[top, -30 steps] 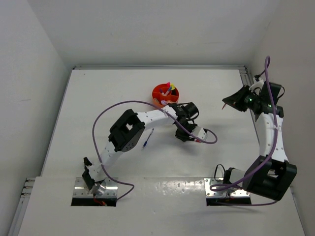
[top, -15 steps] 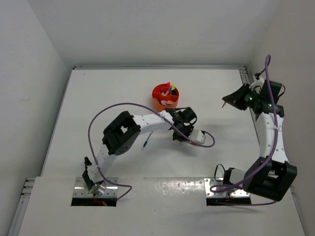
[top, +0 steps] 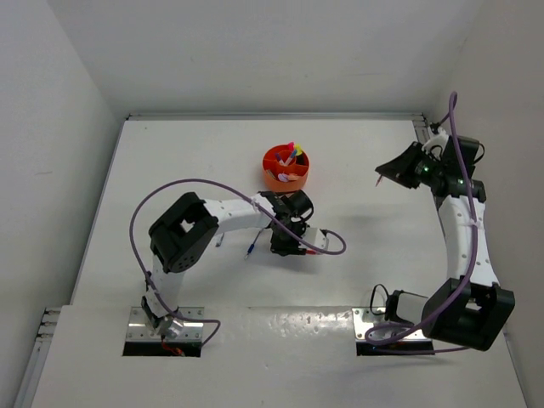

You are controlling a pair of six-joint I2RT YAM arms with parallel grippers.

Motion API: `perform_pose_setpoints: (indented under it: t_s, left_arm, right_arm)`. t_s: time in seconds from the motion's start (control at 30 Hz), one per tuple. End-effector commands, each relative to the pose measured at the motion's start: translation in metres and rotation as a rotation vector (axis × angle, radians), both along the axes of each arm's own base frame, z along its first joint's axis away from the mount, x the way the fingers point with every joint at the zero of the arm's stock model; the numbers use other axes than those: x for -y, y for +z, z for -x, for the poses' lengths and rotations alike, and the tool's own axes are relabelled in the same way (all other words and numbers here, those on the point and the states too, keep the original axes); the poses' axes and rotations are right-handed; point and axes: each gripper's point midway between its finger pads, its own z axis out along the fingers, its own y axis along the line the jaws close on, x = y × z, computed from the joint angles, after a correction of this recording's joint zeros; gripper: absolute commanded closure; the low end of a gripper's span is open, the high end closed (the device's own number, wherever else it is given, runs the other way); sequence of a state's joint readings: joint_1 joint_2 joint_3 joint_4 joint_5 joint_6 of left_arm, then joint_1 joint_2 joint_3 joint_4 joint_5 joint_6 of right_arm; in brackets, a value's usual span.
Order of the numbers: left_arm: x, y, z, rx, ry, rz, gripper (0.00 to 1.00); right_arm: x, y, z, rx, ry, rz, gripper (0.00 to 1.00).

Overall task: Sort the stationery into containers
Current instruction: Move the pen to the center of the board, then pick up the pen from the center of the board.

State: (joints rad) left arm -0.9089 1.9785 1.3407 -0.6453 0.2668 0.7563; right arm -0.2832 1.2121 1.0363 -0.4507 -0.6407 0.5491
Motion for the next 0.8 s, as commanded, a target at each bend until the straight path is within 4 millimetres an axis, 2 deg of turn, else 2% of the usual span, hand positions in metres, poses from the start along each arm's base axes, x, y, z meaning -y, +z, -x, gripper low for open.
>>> perform_pose_setpoints:
  t_s: [0.0, 0.13, 0.27, 0.5, 0.77]
  left_arm:
    - [-0.029, -0.017, 0.033, -0.181, 0.033, -0.134, 0.52]
    - [-0.004, -0.006, 0.030, -0.163, 0.030, -0.095, 0.48]
    - [0.014, -0.010, 0.030, -0.155, 0.040, -0.093, 0.49]
    - [0.039, -0.008, 0.020, -0.094, 0.096, -0.043, 0.61]
    - [0.064, 0.000, 0.020, -0.102, 0.105, 0.054, 0.64]
  right_arm:
    - [-0.004, 0.031, -0.005, 0.098, 0.027, 0.022, 1.00]
    - [-0.004, 0.032, -0.006, 0.099, 0.026, 0.027, 1.00]
    - [-0.005, 0.034, -0.006, 0.101, 0.027, 0.027, 1.00]
    - [-0.004, 0.031, -0.004, 0.098, 0.022, 0.038, 1.00]
    - [-0.004, 0.029, -0.004, 0.091, 0.025, 0.038, 1.00]
